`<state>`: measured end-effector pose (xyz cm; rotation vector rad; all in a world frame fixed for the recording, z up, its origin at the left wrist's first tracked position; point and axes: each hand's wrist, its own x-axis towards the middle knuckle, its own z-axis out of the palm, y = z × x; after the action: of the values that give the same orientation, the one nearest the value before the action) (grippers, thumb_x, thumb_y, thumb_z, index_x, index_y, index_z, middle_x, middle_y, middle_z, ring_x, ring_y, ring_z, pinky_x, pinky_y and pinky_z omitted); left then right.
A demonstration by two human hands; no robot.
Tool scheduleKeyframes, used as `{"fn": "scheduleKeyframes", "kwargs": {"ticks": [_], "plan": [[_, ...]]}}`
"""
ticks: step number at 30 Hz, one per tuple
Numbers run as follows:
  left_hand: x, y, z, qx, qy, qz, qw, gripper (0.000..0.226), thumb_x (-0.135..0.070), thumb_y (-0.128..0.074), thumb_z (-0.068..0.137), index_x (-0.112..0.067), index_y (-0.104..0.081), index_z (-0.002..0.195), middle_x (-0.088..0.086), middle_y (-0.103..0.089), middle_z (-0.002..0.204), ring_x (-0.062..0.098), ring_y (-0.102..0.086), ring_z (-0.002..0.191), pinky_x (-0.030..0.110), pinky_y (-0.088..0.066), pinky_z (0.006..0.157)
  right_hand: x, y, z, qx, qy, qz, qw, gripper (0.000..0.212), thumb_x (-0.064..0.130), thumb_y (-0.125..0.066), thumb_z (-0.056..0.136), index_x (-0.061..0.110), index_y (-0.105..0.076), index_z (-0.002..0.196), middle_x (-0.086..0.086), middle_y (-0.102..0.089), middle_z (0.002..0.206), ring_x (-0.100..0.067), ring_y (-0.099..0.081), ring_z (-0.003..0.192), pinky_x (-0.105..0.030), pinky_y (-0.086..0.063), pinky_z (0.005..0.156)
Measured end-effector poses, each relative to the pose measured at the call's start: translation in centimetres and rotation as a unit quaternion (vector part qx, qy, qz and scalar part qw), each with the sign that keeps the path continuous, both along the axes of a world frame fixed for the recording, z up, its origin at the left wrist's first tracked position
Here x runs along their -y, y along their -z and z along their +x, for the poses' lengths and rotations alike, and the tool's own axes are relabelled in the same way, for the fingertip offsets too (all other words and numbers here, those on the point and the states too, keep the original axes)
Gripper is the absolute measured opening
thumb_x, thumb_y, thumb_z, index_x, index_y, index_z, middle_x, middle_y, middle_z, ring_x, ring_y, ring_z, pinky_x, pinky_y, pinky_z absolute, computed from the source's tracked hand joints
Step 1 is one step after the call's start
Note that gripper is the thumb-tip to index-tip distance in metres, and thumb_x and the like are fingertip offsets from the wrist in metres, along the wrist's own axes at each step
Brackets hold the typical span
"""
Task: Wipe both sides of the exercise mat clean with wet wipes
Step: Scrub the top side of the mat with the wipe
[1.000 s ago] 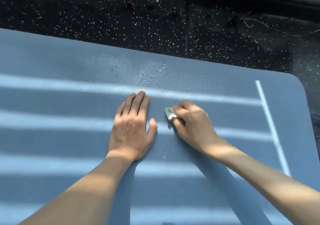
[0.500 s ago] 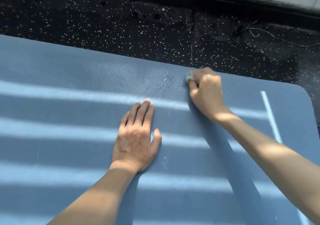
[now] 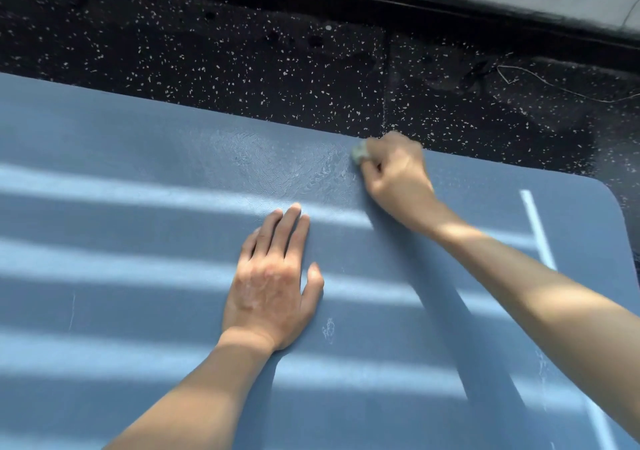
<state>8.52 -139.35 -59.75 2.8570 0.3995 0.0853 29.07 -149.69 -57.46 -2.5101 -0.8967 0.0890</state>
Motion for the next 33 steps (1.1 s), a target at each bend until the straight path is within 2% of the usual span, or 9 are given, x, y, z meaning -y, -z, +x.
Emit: {"fn": "scheduleKeyframes", "kwargs": {"ticks": [3, 8, 12, 17, 20, 22, 26, 30, 33], "plan": [[0.0, 0.0, -0.1, 0.0, 0.001, -0.003, 1.0, 0.065, -0.035, -0.041, 0.084, -0.003, -0.05, 0.14, 0.012, -0.044, 0.151, 0.03, -0.039, 0.139, 0.041, -0.028, 0.112, -0.2, 0.0, 1.1, 0.027, 0.051, 0.013, 0.998, 0.026, 0.019, -0.043, 0.085, 0.016, -0.064, 0.071, 0.0, -0.047, 0.075, -0.016, -0.041, 0.066, -0.022, -0.019, 0.058], [0.0, -0.1, -0.1, 0.009, 0.0, -0.003, 1.0, 0.065, -0.034, -0.042, 0.084, -0.002, -0.051, 0.139, 0.012, -0.045, 0.15, 0.031, -0.04, 0.138, 0.042, -0.028, 0.111, 1.8, 0.2, -1.7, -0.004, -0.033, -0.02, 0.999, 0.017, 0.013, -0.054, 0.089, 0.011, -0.068, 0.081, -0.003, -0.053, 0.08, -0.023, -0.052, 0.072, -0.026, -0.033, 0.063], [0.0, 0.0, -0.1, 0.008, 0.002, -0.006, 1.0, 0.064, -0.034, -0.042, 0.084, -0.003, -0.051, 0.139, 0.012, -0.044, 0.15, 0.031, -0.039, 0.139, 0.041, -0.028, 0.112, 4.3, -0.2, 2.3, 0.055, 0.094, -0.006, 0.994, 0.023, 0.015, -0.046, 0.091, 0.014, -0.06, 0.073, -0.005, -0.048, 0.074, -0.025, -0.049, 0.069, -0.023, -0.018, 0.058], [-0.1, 0.0, -0.1, 0.012, 0.001, -0.001, 1.0, 0.064, -0.034, -0.042, 0.084, -0.002, -0.051, 0.139, 0.012, -0.044, 0.15, 0.031, -0.039, 0.139, 0.041, -0.027, 0.112, 5.4, 0.3, -1.0, 0.018, 0.013, -0.023, 0.999, 0.017, 0.013, -0.057, 0.092, 0.009, -0.066, 0.078, -0.006, -0.057, 0.078, -0.023, -0.051, 0.065, -0.023, -0.028, 0.061], [0.0, 0.0, 0.0, 0.013, 0.003, 0.0, 1.0, 0.064, -0.034, -0.041, 0.084, -0.002, -0.051, 0.139, 0.013, -0.045, 0.15, 0.031, -0.039, 0.139, 0.041, -0.027, 0.112, 6.2, -0.4, 2.5, 0.06, 0.068, 0.021, 0.996, 0.025, 0.009, -0.054, 0.091, 0.022, -0.056, 0.069, 0.001, -0.046, 0.068, -0.02, -0.043, 0.065, -0.025, -0.022, 0.059], [0.0, 0.1, 0.0, 0.014, 0.003, 0.001, 1.0, 0.064, -0.034, -0.041, 0.084, -0.002, -0.051, 0.139, 0.013, -0.045, 0.15, 0.031, -0.039, 0.138, 0.041, -0.027, 0.112, 6.0, -0.2, 0.7, 0.051, 0.092, 0.014, 0.994, 0.022, 0.01, -0.054, 0.091, 0.015, -0.058, 0.07, -0.006, -0.047, 0.069, -0.02, -0.041, 0.064, -0.027, -0.02, 0.058], [0.0, 0.1, -0.1, 0.017, 0.0, 0.003, 1.0, 0.064, -0.034, -0.041, 0.084, -0.003, -0.05, 0.139, 0.012, -0.045, 0.15, 0.03, -0.038, 0.139, 0.042, -0.028, 0.111, 6.6, 0.3, -2.2, 0.007, -0.006, -0.032, 0.999, 0.022, 0.015, -0.056, 0.092, 0.012, -0.063, 0.071, -0.006, -0.053, 0.074, -0.02, -0.048, 0.064, -0.026, -0.026, 0.06], [0.0, 0.1, -0.1, 0.02, 0.002, 0.001, 1.0, 0.063, -0.034, -0.041, 0.085, -0.002, -0.051, 0.139, 0.012, -0.045, 0.149, 0.031, -0.039, 0.138, 0.041, -0.028, 0.111, 7.3, -0.4, 2.0, 0.058, 0.1, 0.013, 0.993, 0.022, 0.012, -0.056, 0.09, 0.015, -0.06, 0.069, -0.007, -0.049, 0.07, -0.027, -0.05, 0.065, -0.03, -0.03, 0.059], [0.0, 0.2, -0.1, 0.021, 0.002, 0.005, 1.0, 0.063, -0.034, -0.041, 0.085, -0.002, -0.051, 0.138, 0.013, -0.045, 0.149, 0.031, -0.039, 0.137, 0.042, -0.028, 0.111, 7.1, 0.4, -3.1, 0.007, 0.003, -0.018, 1.0, 0.027, 0.023, -0.045, 0.088, 0.01, -0.066, 0.075, -0.012, -0.055, 0.076, -0.029, -0.054, 0.069, -0.029, -0.033, 0.059]]}}
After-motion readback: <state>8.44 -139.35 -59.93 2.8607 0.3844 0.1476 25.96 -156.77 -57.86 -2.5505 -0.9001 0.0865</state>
